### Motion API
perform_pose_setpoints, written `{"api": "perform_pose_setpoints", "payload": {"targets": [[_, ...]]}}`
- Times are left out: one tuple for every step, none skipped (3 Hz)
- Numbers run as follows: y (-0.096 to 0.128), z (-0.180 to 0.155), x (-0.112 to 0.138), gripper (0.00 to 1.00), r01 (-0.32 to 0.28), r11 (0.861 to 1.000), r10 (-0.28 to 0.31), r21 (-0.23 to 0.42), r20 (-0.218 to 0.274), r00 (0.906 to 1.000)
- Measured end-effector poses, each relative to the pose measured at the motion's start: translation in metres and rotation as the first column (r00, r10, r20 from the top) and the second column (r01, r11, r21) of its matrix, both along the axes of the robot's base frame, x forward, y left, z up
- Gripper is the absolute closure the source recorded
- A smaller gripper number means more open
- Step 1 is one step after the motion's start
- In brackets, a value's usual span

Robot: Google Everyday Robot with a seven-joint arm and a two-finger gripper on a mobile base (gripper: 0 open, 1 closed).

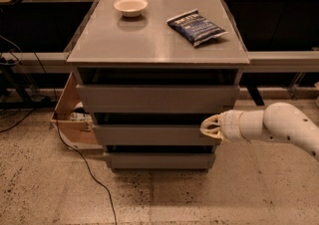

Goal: Close middle drawer

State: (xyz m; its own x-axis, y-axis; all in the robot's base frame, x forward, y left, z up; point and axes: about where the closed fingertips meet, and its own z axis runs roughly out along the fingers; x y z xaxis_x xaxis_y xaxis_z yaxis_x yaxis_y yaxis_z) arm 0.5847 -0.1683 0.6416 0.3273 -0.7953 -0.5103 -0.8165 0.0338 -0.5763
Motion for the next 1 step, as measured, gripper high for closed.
{"api": "perform_pose_setpoints", "payload": {"targets": [[0.0,0.0,0.0,0.84,0.0,1.0,0.0,0.0,0.0,1.0]]}}
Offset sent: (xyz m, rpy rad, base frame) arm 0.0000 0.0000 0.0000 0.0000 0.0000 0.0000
